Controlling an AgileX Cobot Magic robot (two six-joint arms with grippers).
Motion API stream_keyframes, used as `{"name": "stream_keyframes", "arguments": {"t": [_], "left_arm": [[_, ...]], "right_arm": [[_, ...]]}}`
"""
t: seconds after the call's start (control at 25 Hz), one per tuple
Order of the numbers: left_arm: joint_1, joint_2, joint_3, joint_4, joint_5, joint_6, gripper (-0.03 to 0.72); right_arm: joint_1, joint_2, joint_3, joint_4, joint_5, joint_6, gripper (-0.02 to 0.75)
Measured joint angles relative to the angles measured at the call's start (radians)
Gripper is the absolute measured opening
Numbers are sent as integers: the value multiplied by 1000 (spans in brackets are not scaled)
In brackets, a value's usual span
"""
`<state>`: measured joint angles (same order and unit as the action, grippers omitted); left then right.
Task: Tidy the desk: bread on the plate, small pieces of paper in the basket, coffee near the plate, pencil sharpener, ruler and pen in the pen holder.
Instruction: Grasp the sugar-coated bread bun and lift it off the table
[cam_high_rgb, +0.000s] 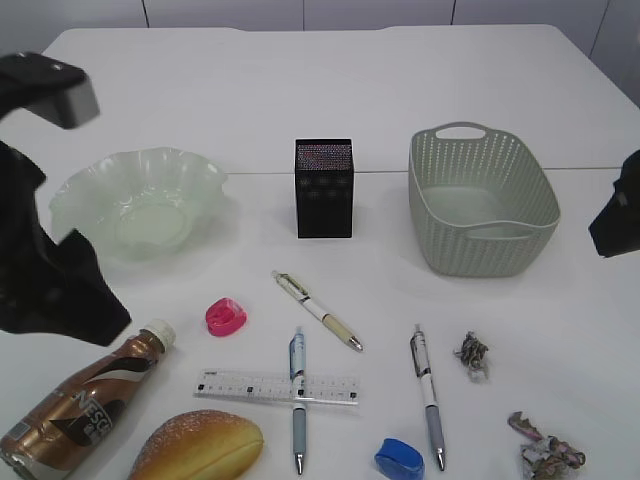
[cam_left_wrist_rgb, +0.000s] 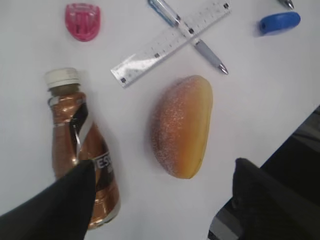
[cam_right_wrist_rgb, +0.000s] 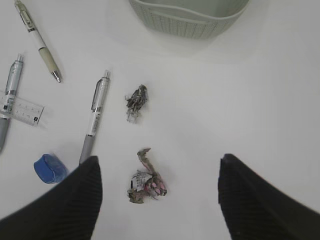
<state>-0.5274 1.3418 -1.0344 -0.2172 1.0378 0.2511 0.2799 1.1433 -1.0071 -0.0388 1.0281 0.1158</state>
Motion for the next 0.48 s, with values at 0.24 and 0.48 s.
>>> {"name": "stream_keyframes", "arguments": {"t": [0.24, 0.48], "left_arm": [[-104, 129, 0, -4, 10, 0, 634], [-170, 226, 0, 2, -29, 0, 634]], "right_arm": [[0, 0, 0, -4, 4, 0, 532], [0, 0, 0, -8, 4, 0, 532]]}}
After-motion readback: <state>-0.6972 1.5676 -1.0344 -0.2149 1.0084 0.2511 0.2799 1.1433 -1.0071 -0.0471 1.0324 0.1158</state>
